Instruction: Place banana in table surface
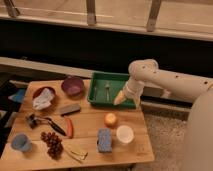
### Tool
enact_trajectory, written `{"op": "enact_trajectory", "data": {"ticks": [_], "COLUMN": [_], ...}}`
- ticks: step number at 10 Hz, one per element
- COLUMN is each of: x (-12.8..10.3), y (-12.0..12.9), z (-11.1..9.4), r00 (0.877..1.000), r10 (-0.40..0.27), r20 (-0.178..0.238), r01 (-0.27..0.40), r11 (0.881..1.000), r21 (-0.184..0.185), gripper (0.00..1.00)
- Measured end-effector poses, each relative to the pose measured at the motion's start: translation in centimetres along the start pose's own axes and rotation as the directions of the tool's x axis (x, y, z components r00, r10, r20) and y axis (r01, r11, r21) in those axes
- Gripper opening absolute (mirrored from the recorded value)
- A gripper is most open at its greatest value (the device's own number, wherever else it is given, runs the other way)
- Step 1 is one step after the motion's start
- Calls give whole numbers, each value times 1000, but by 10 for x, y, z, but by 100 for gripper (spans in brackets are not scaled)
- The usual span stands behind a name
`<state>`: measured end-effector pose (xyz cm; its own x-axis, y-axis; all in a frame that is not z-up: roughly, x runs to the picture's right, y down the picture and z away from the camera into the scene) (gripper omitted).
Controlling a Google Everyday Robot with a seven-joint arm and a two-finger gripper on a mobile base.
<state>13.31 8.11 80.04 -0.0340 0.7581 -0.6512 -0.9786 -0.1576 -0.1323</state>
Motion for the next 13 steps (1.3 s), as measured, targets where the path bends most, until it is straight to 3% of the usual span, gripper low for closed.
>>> {"op": "enact_trajectory", "data": {"ticks": [11,13], "x": [0,2], "y": [0,5], "z": [0,-5], "r00": [1000,999], "r10": [-1,-35], "r20": [0,4], "r01": [1,35], "r11": [1000,999], "r21": [1,23], "gripper": [75,75]}}
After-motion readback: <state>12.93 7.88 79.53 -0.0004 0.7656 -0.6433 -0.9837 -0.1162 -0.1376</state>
